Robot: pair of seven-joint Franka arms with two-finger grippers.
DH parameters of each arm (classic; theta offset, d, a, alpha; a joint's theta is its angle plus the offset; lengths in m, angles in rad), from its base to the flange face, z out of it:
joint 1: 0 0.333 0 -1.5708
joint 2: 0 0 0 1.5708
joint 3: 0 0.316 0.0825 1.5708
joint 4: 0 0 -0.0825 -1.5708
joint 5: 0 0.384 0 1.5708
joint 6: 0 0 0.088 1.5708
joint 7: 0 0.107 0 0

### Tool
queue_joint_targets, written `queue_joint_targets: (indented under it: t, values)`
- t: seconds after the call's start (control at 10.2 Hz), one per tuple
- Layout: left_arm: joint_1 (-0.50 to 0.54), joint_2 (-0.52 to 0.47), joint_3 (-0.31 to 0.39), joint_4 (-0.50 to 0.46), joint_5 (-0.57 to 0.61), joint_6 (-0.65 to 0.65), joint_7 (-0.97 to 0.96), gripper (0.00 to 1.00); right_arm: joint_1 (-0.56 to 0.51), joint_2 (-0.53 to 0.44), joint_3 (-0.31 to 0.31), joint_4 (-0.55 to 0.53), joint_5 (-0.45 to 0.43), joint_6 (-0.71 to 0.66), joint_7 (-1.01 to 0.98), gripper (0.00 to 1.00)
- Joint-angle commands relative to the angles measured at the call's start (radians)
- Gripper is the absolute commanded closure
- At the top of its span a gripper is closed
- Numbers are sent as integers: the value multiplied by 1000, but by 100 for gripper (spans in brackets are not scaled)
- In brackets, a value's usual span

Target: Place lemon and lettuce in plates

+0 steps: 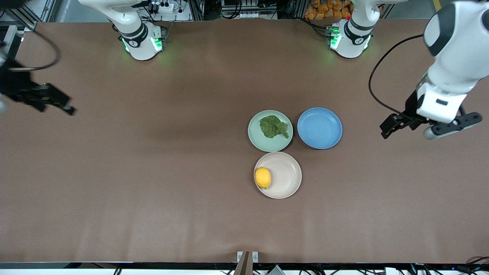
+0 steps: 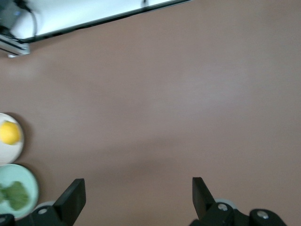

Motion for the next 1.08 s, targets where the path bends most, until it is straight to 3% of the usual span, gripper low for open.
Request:
queue_joint_targets:
  t: [0.0,0.2,0.39,0.59,0.98]
  values:
    - [-10,-9,5,93,-22,-143,133,0,4,-27,-59,-22,-42,0,-186,0]
    - [-10,3,6,198,-67,-277,218,0,-48,-39,-38,-9,-73,-11,-217,0]
    - [-10,-11,-1,239,-66,-413,255,0,-194,-32,135,37,-79,-52,-206,0]
    - [-10,-62,-6,227,-66,-439,243,0,-232,-27,161,40,-78,-65,-197,0]
    - [-8,-64,-15,240,-55,-451,258,0,-185,-22,149,56,-127,-133,-139,0]
